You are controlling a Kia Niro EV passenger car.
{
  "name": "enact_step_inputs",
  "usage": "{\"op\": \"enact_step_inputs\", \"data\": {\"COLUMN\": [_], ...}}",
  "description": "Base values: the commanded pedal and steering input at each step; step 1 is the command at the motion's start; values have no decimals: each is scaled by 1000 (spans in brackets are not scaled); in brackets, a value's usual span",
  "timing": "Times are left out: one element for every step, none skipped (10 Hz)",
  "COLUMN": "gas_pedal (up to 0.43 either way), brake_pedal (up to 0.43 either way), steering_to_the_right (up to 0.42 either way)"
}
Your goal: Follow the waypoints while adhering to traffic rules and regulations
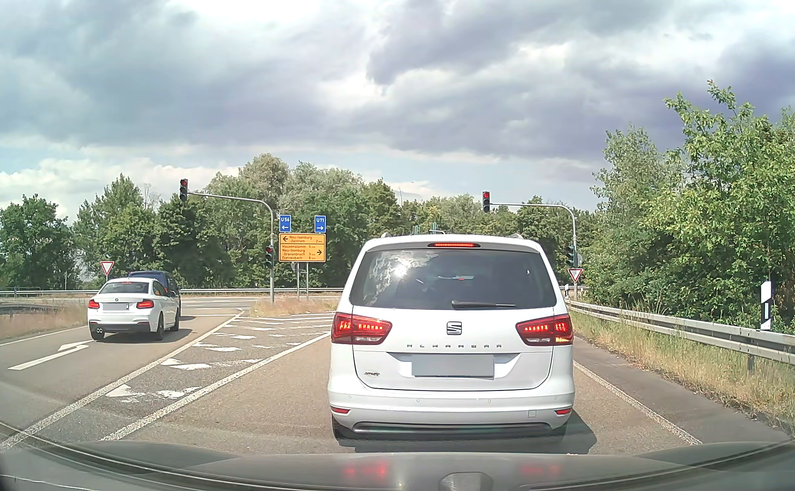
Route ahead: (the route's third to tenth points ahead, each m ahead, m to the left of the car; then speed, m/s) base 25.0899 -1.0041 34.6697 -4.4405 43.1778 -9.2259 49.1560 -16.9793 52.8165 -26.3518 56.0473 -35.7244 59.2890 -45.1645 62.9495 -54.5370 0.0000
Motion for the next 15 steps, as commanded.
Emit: {"op": "enact_step_inputs", "data": {"gas_pedal": [0,0,0,0,0,0,0,0,0,0,0,0,0,0,0], "brake_pedal": [311,311,311,311,311,311,311,317,311,311,311,317,311,311,311], "steering_to_the_right": [10,10,10,10,10,10,10,10,10,10,10,10,10,10,10]}}
